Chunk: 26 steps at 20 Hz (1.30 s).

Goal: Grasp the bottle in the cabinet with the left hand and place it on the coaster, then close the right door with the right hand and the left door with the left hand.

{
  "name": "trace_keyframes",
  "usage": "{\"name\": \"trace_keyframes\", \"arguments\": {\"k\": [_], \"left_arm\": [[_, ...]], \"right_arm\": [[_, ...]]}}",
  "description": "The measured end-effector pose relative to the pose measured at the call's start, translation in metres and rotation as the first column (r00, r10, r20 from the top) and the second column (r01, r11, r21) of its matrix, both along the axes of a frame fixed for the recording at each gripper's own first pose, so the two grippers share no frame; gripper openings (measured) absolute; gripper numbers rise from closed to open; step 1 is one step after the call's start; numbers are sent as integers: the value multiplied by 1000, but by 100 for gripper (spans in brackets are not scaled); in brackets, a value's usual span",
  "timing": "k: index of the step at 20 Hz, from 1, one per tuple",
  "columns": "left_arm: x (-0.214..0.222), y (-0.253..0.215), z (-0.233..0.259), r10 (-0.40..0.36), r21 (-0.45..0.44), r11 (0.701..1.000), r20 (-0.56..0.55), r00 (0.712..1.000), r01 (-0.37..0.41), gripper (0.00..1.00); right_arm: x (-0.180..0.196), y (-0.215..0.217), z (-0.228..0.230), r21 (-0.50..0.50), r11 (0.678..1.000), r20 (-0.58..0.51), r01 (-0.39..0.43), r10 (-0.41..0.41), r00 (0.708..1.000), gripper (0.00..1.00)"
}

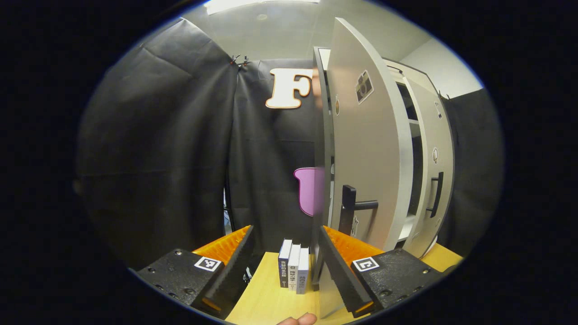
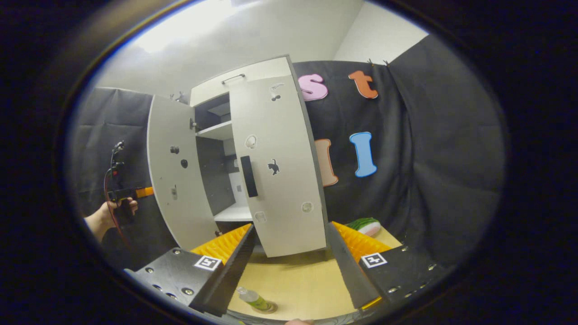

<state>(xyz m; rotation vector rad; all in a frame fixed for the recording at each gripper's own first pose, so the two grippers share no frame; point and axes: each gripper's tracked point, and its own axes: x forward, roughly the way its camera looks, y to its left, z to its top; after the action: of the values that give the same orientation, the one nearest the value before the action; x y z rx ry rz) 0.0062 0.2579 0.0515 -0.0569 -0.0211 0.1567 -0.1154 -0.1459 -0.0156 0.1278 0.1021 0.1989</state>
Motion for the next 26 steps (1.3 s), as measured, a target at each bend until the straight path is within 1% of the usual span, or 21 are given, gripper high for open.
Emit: {"name": "trace_keyframes", "arguments": {"k": [1, 2, 3, 4, 5, 6, 8, 9, 10, 11, 12, 13, 14, 15, 16, 17, 18, 19, 21, 24, 26], "left_arm": [[0, 0, 1, -2, 5, 1000, 3, 1000, 2, 90], [0, 0, 1, -2, 5, 1000, 3, 1000, 2, 87], [0, -2, 0, -2, 1, 1000, 4, 1000, 2, 90], [0, -3, 0, -4, -3, 1000, 4, 1000, 4, 87], [1, -5, 1, -11, -2, 1000, 4, 1000, 11, 87], [1, -8, 1, -21, -1, 1000, 5, 1000, 21, 87], [1, -13, 1, -31, -3, 1000, 5, 999, 31, 87], [1, -13, 1, -29, -1, 1000, 5, 1000, 29, 90], [0, -12, 1, -20, 1, 1000, 3, 1000, 20, 90], [1, -11, 1, -11, -4, 1000, 2, 1000, 12, 87], [1, -12, 0, -5, -17, 1000, -5, 1000, 5, 87], [0, -13, -1, -1, -29, 1000, -11, 1000, 1, 94], [0, -15, -1, -6, -35, 999, -16, 1000, 5, 90], [0, -18, -1, -15, -40, 999, -18, 1000, 14, 90], [1, -22, -1, -28, -43, 999, -20, 999, 27, 90], [2, -26, -1, -42, -46, 998, -23, 999, 41, 87], [3, -33, -1, -57, -46, 997, -20, 998, 56, 92], [4, -40, 0, -76, -45, 996, -19, 997, 75, 92], [7, -55, 0, -110, -55, 993, -17, 994, 109, 92], [12, -76, -1, -152, -86, 985, -15, 988, 150, 92], [18, -84, 3, -158, -89, 984, -1, 987, 158, 92]], "right_arm": [[1, 4, 2, -13, 1000, 17, -16, 17, 1000, 96], [1, 7, 4, -22, 999, 31, -33, 34, 999, 96], [-1, 9, 4, -31, 999, 38, -44, 45, 998, 96], [-1, 11, 4, -40, 998, 43, -44, 46, 998, 94], [0, 12, 1, -55, 997, 42, -44, 47, 998, 96], [2, 15, -1, -78, 996, 41, -50, 53, 998, 94], [4, 22, -4, -134, 989, 42, -64, 70, 997, 94], [5, 24, -5, -160, 985, 45, -67, 75, 996, 94], [5, 27, -6, -181, 981, 47, -71, 80, 996, 96], [6, 30, -7, -195, 978, 45, -75, 85, 995, 96], [7, 33, -9, -201, 976, 44, -77, 88, 995, 97], [6, 36, -10, -202, 976, 40, -82, 92, 995, 97], [6, 39, -10, -198, 976, 35, -88, 97, 995, 99], [6, 41, -10, -192, 977, 32, -90, 98, 995, 99], [6, 43, -10, -184, 979, 29, -89, 96, 995, 94], [6, 43, -11, -180, 980, 23, -87, 92, 995, 94], [6, 43, -11, -178, 981, 21, -83, 88, 996, 97], [6, 43, -10, -177, 981, 19, -80, 85, 996, 99], [6, 44, -9, -164, 984, 12, -74, 77, 997, 94], [6, 45, -4, -124, 991, -1, -59, 60, 998, 94], [9, 42, 3, -103, 994, -12, -33, 32, 999, 94]]}}
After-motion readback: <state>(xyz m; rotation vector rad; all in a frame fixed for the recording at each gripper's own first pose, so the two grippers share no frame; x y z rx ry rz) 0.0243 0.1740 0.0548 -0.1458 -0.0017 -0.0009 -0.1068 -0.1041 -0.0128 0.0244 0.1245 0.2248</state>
